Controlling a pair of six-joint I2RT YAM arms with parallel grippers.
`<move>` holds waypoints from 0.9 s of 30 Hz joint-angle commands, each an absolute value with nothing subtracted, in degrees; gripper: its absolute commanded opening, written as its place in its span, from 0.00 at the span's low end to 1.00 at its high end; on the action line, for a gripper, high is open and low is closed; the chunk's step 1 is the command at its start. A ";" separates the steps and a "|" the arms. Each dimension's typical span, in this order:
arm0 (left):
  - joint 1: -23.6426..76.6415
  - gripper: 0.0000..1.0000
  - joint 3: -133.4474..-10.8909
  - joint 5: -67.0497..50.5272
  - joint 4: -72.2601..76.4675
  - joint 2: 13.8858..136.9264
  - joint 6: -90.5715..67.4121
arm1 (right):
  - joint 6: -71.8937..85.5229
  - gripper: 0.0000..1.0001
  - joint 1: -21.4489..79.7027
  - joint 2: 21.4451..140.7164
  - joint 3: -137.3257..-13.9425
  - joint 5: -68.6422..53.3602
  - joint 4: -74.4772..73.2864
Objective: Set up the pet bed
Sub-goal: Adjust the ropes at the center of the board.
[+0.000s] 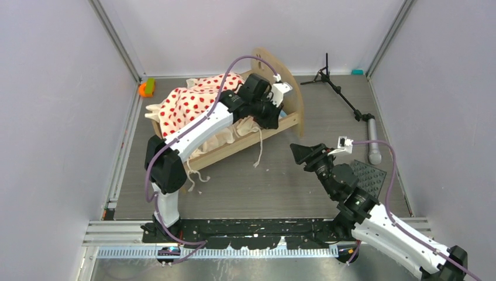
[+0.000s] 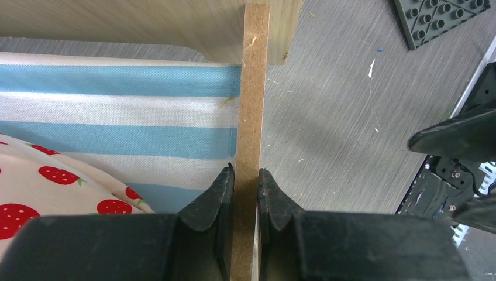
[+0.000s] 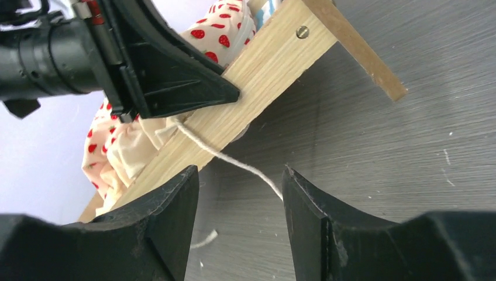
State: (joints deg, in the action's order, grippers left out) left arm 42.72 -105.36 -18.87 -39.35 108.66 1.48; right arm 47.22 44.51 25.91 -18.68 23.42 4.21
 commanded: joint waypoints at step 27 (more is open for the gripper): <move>40.62 0.00 -120.38 -21.87 -35.92 106.52 -2.19 | 74.87 0.54 44.55 82.29 -14.42 28.52 78.33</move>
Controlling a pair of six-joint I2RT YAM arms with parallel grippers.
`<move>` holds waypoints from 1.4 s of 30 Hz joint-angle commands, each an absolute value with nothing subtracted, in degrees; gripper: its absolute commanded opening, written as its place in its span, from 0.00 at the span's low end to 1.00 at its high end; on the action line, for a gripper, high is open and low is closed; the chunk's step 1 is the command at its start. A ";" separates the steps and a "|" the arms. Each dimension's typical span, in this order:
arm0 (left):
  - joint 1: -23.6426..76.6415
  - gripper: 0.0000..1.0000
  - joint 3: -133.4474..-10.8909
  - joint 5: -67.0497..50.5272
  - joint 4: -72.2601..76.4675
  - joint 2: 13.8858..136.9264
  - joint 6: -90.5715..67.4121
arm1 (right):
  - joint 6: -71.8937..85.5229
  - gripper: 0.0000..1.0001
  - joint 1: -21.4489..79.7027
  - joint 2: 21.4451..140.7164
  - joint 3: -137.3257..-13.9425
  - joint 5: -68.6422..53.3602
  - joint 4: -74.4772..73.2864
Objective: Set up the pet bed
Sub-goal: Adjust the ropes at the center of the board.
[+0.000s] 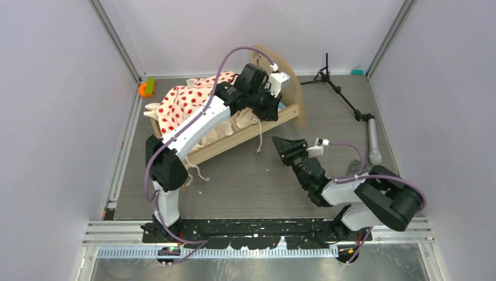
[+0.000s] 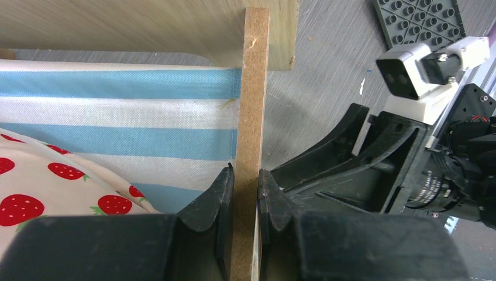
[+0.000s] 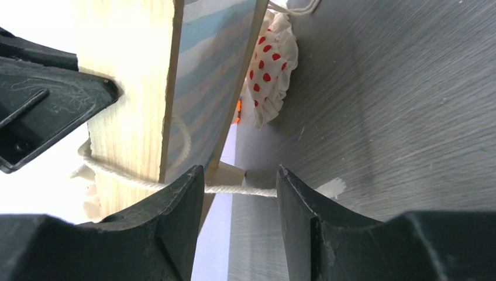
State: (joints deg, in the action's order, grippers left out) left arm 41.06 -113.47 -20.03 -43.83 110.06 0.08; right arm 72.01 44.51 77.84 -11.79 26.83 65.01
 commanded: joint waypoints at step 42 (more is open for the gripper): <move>40.61 0.00 -121.38 -24.06 -36.71 106.52 -2.08 | 80.89 0.46 44.38 100.70 -27.24 28.10 82.45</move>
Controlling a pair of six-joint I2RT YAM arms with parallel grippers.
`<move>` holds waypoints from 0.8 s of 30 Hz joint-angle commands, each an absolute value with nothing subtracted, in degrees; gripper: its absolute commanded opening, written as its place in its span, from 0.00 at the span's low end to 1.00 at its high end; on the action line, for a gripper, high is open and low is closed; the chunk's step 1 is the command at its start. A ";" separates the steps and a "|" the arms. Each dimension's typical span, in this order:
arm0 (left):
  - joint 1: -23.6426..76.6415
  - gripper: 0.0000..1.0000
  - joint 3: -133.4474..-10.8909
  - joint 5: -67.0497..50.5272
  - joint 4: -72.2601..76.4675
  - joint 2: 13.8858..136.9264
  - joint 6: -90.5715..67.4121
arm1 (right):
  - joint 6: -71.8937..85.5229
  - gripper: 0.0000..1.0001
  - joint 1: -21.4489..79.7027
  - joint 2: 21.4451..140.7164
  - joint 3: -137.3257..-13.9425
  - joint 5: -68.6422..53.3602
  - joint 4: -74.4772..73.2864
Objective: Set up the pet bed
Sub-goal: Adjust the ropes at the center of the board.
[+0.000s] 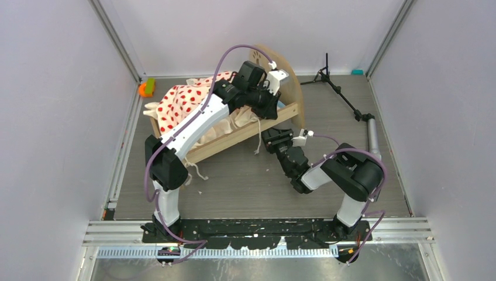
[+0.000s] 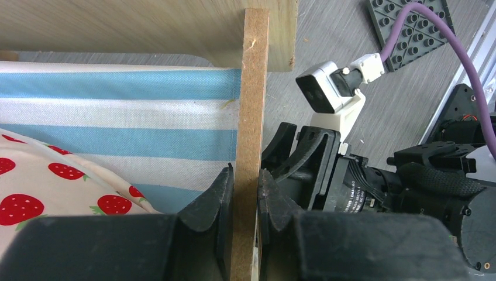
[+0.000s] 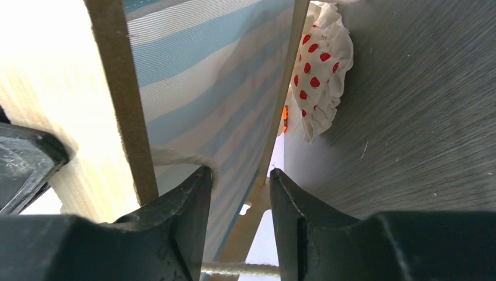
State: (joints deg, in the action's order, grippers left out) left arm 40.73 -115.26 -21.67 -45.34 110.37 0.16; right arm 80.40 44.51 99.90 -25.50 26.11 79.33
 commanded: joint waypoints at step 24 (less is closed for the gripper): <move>40.61 0.00 -123.85 -24.38 -38.82 107.39 -0.99 | 72.11 0.49 44.62 89.69 -12.49 24.95 80.67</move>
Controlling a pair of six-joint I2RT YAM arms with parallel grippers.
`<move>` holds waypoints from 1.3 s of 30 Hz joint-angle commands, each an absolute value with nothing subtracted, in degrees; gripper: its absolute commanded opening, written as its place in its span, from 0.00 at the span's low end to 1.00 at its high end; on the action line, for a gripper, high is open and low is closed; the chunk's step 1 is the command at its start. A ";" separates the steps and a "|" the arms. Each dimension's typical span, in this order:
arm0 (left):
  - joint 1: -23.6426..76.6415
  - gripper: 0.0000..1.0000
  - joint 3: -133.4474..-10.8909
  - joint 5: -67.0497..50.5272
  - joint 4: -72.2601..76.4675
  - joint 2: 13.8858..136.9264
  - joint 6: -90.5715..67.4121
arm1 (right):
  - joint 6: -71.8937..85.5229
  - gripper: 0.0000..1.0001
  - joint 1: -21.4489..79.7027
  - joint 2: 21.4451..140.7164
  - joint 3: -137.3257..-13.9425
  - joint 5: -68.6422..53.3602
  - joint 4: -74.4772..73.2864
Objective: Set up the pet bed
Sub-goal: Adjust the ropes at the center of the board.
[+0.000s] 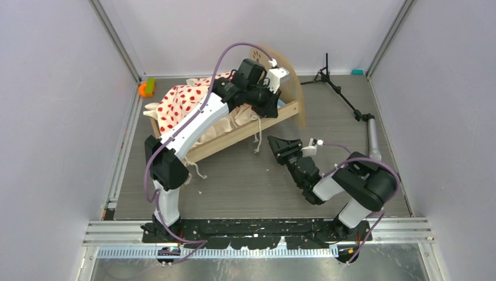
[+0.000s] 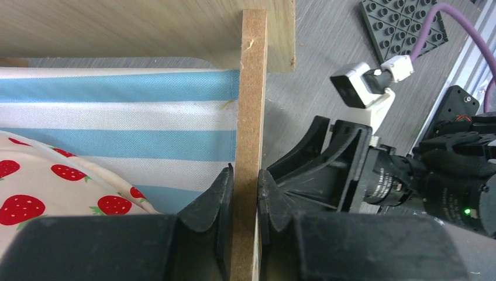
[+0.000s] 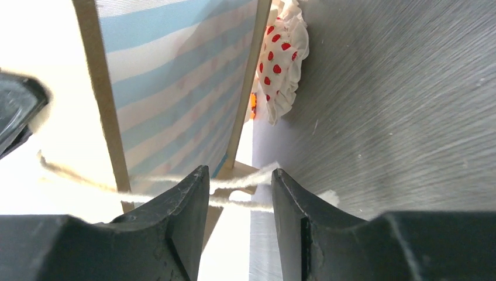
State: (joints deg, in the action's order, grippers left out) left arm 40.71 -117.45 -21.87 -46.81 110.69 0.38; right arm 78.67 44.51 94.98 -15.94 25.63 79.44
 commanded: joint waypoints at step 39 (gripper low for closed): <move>40.63 0.00 -123.43 -28.57 -41.93 106.09 -0.35 | 14.14 0.57 45.83 88.13 -21.26 15.25 82.37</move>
